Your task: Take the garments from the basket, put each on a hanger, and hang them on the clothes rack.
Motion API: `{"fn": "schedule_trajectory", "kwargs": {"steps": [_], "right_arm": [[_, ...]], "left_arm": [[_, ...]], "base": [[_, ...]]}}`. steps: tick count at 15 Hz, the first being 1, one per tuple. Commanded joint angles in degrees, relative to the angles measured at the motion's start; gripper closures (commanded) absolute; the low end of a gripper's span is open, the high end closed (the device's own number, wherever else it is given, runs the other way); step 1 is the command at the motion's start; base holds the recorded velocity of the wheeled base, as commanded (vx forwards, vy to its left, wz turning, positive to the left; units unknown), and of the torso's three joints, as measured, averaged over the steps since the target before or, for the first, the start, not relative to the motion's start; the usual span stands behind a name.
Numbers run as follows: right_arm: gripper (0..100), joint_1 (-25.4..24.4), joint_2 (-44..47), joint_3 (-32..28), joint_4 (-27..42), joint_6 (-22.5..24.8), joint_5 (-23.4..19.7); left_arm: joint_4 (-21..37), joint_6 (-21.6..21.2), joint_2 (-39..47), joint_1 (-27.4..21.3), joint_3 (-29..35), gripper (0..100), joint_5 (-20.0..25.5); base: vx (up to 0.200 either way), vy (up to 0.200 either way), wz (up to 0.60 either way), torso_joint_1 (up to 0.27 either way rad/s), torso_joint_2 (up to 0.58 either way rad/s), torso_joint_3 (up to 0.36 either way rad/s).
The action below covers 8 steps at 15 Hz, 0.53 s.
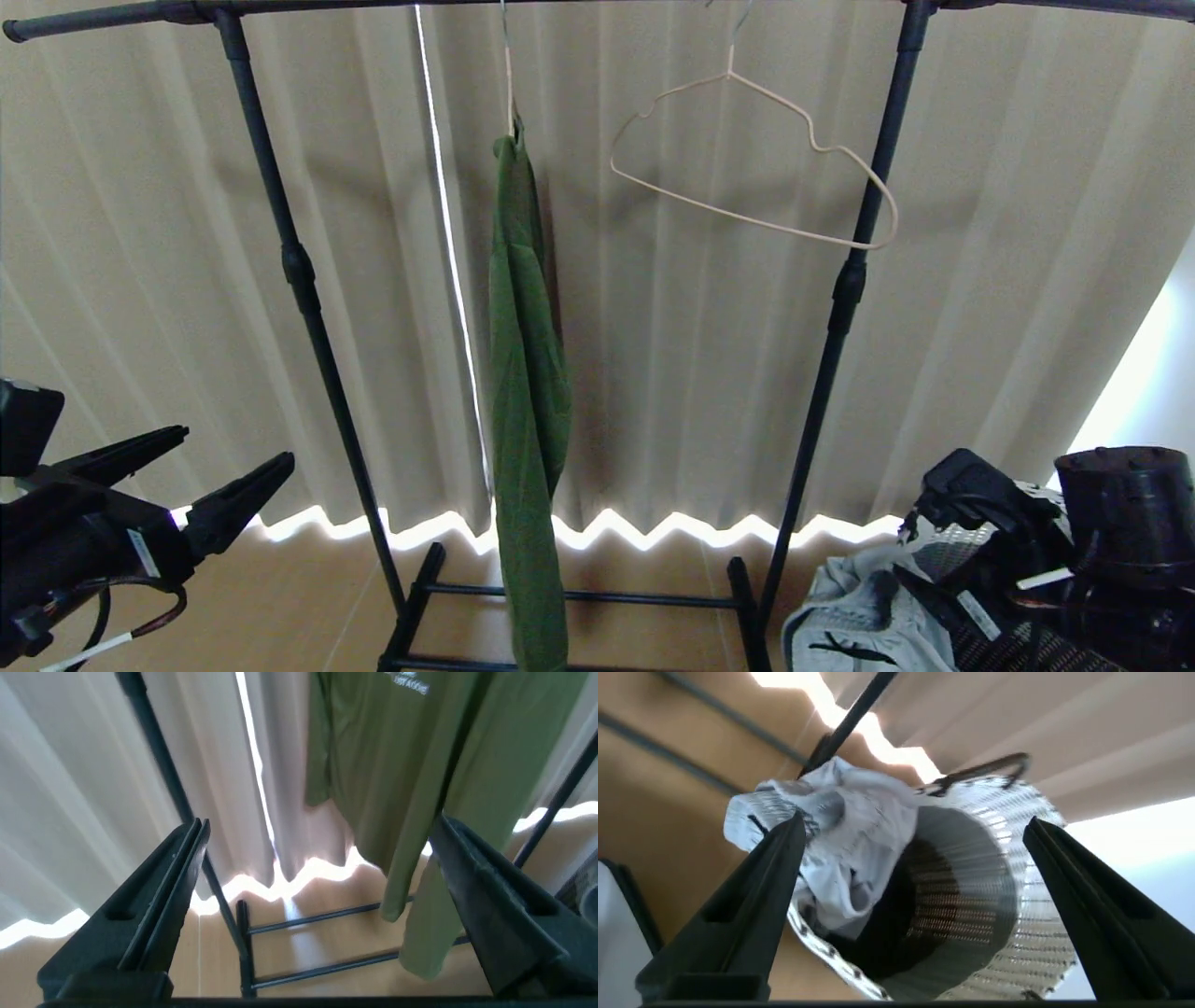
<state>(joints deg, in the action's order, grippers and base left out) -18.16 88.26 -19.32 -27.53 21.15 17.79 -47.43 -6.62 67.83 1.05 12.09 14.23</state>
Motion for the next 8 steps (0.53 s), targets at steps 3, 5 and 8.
{"fn": "schedule_trajectory", "kwargs": {"steps": [3, 5, 8], "right_arm": [[0, 3.57, 14.48, -16.54, 19.88, -0.23, -0.03], [0, 5.60, 18.00, -19.00, 21.11, -0.58, 0.06], [0, 6.39, 20.55, -20.49, 21.29, -1.73, 0.14]], "left_arm": [[-0.03, 0.03, -2.00, -0.35, 0.12, 0, 0.01], [-0.03, 0.03, -1.91, -0.35, 0.21, 0, 0.10], [-0.03, 0.03, -1.91, -0.43, 0.21, 0, 0.10]], "base": [[0.000, 0.000, 0.00, 0.000, 0.00, 0.000], [0.000, 0.000, 0.00, 0.000, 0.00, 0.000], [0.000, 0.000, 0.00, 0.000, 0.00, 0.000]]}}
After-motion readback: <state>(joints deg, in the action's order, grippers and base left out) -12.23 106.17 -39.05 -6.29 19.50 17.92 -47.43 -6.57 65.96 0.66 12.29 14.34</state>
